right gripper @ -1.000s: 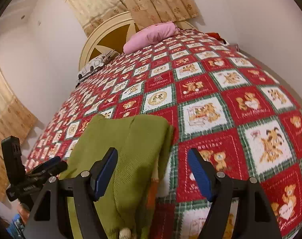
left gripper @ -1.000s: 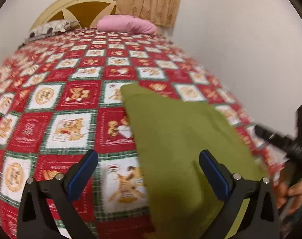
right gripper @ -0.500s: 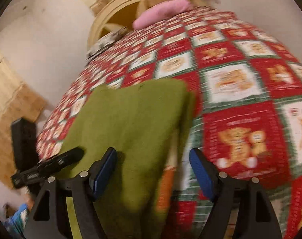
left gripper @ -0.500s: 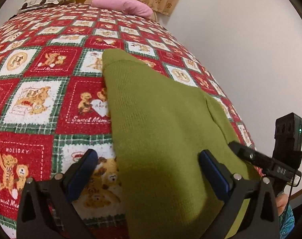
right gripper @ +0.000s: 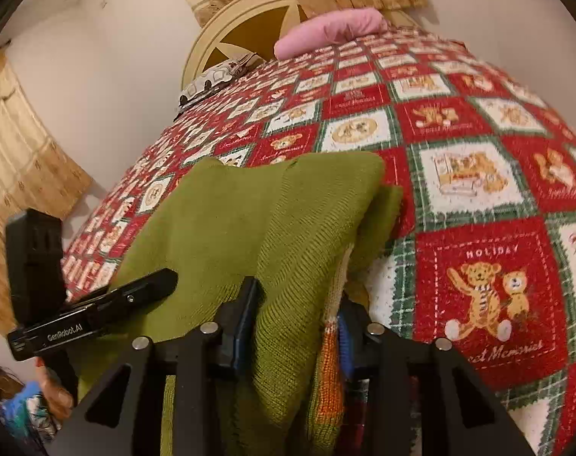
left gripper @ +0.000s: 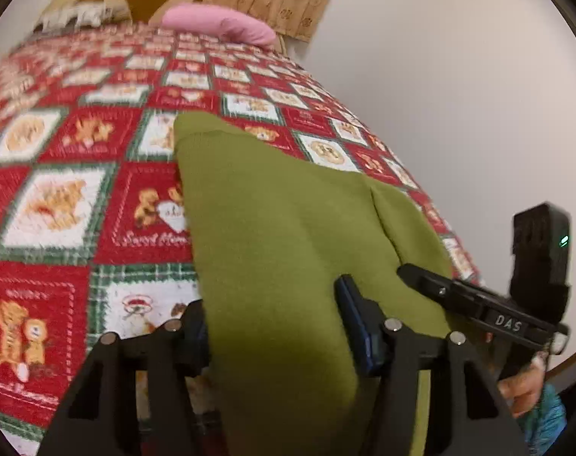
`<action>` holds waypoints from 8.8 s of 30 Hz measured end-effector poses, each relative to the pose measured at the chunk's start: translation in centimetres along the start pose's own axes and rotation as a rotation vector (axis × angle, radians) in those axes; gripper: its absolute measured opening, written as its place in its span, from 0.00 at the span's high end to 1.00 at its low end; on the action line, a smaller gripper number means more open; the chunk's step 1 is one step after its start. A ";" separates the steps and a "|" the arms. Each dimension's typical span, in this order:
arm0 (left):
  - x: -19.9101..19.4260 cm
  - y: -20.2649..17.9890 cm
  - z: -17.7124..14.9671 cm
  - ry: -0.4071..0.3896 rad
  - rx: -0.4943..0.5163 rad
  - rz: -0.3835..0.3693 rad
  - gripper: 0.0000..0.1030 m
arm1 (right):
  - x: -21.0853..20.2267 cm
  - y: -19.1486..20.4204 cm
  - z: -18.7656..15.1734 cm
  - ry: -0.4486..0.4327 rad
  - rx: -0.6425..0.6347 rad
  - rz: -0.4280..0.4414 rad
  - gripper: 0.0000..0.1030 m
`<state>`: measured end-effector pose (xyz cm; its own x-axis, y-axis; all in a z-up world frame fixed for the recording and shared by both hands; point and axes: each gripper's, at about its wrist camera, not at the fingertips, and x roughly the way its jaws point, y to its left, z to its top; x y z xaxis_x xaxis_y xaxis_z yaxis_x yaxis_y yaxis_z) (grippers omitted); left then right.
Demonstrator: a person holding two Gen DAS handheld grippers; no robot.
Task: Fold small clothes
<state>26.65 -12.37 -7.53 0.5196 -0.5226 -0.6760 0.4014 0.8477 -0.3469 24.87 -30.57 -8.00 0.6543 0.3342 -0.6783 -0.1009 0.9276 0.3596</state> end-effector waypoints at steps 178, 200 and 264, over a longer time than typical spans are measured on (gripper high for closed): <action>-12.0 -24.0 -17.9 -0.039 0.484 0.114 0.11 | -40.2 2.6 -25.0 -0.322 0.282 -0.648 0.35; -22.1 -25.5 -18.5 -0.256 0.495 -0.076 0.00 | -46.8 14.7 -25.0 -0.637 0.007 -0.837 0.14; -23.0 -27.0 -19.4 -0.261 0.503 -0.076 0.00 | -49.3 13.8 -26.4 -0.699 0.105 -0.867 0.14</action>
<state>-10.77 -21.50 4.82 0.6187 -0.6400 -0.4557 0.7214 0.6925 0.0069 -28.59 -29.87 13.46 0.7534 -0.6165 -0.2287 0.6359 0.7716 0.0149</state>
